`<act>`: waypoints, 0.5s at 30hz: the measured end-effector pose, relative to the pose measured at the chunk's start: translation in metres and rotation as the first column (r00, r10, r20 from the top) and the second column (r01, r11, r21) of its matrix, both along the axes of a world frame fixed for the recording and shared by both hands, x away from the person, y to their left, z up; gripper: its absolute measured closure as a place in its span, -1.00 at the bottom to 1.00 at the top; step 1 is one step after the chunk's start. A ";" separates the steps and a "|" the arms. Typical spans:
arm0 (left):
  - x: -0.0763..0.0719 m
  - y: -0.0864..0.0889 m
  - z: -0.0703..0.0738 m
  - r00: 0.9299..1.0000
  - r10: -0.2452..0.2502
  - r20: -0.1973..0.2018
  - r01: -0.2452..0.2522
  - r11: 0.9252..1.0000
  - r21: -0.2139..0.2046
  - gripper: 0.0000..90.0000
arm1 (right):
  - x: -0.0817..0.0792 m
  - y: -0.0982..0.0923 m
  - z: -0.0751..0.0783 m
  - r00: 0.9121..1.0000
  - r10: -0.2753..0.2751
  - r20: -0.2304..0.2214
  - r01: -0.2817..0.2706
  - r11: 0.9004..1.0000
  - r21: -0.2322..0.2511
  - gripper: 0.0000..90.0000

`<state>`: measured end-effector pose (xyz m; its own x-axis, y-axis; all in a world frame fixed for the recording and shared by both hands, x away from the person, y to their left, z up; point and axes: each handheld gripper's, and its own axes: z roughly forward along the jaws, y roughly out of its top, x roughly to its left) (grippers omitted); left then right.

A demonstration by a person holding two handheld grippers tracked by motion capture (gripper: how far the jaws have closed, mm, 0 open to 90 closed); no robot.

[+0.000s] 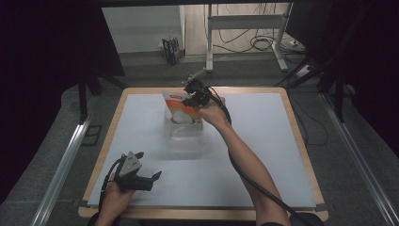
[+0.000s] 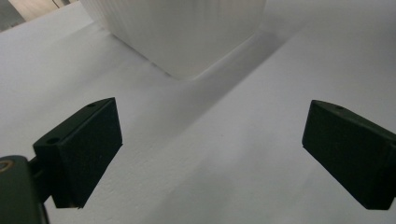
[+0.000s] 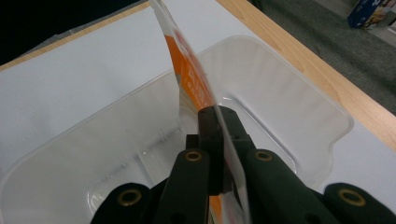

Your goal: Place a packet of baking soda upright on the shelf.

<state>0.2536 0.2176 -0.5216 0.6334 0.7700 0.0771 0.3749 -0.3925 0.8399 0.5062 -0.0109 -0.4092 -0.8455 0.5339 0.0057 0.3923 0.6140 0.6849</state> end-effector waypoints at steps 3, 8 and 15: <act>0.001 0.000 0.000 1.000 -0.001 -0.014 0.001 1.000 0.001 -0.89 | -0.002 0.001 0.001 1.000 0.007 0.012 -0.007 1.000 -0.009 0.92; 0.001 0.000 0.000 1.000 -0.009 -0.030 0.009 1.000 -0.001 -0.90 | -0.003 0.000 0.004 0.999 0.012 0.031 -0.013 1.000 0.014 0.71; 0.000 -0.003 0.000 0.999 -0.028 -0.031 0.028 1.000 0.007 -0.91 | -0.009 -0.006 0.014 0.996 -0.003 0.093 0.000 0.999 0.039 0.10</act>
<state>0.2539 0.2144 -0.5215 0.6570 0.7513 0.0627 0.3893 -0.4093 0.8252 0.4971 -0.0165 -0.3953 -0.8426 0.5361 -0.0519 0.3269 0.5857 0.7417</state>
